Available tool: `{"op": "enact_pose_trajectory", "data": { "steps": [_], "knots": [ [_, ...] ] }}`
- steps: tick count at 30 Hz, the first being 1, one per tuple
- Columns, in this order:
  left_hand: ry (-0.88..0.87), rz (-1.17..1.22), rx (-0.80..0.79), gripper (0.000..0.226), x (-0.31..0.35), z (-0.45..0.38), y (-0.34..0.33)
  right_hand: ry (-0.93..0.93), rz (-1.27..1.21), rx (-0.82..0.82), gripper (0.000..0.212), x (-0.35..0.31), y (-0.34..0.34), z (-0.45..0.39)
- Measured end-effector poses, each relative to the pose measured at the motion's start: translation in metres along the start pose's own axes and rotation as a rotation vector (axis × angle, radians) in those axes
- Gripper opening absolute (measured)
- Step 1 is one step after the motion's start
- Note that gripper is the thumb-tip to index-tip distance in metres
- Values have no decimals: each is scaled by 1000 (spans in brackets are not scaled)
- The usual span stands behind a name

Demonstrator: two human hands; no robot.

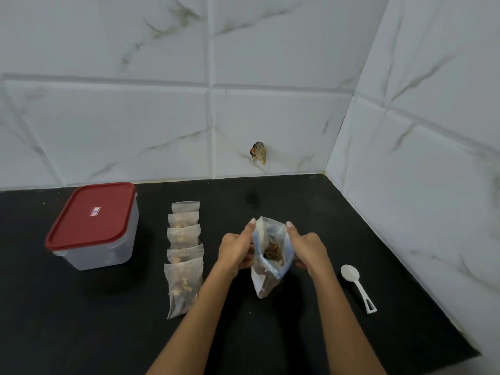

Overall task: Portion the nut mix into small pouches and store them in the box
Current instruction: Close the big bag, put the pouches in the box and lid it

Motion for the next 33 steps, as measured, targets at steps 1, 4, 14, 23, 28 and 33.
{"op": "enact_pose_trajectory", "data": {
  "steps": [1,4,14,23,28,33],
  "knots": [
    [52,40,-39,42,1,-1,-3,-62,-144,-71,59,1,-3,-3],
    [112,91,-93,18,8,-3,-5,-133,-358,-220,47,1,-7,-5],
    [-477,-460,276,18,25,-7,13,445,194,425,23,-11,4,6],
    [80,77,-181,41,22,-14,-5,-39,-516,-239,52,-13,-10,-7],
    [-59,5,-117,16,28,-19,-9,-7,-471,-194,30,-18,1,-12],
    [-435,-408,85,17,41,-16,-5,260,-185,-54,16,-34,4,-9]
  ]
}}
Point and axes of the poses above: each hand's wrist, its own z-axis away from the middle knuckle, its own y-axis out of the back of the hand, x = y × z, the point moved 4 cm from there along -z, towards the middle knuckle
